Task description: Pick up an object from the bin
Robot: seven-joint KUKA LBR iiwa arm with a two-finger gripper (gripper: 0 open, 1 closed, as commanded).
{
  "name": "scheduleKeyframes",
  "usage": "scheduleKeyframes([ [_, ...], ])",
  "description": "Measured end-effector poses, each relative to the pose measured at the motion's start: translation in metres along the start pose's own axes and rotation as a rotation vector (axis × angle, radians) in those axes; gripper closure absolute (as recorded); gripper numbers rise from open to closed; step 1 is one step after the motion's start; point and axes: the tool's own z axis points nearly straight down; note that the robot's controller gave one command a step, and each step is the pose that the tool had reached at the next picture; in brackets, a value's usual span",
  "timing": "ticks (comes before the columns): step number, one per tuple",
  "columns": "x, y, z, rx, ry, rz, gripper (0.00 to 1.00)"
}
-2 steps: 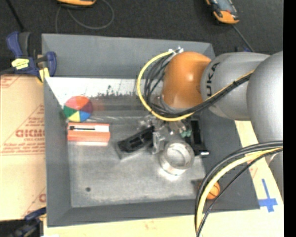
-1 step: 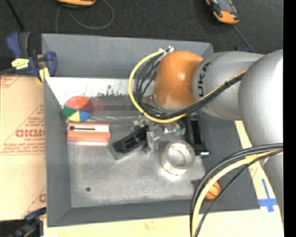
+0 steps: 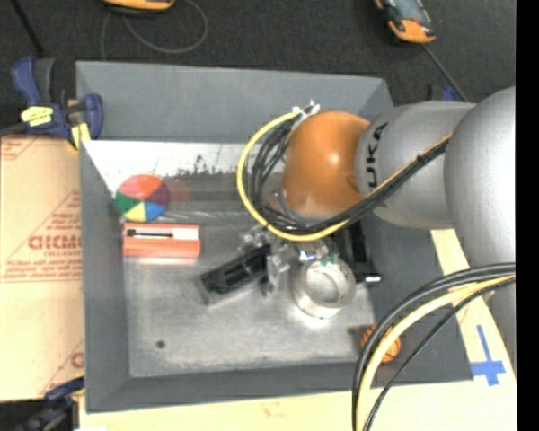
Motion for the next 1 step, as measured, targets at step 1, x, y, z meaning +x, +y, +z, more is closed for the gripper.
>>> scheduleKeyframes([
  [1,0.0020,-0.0068,0.0014,0.002,0.016,-0.019,1.00],
])
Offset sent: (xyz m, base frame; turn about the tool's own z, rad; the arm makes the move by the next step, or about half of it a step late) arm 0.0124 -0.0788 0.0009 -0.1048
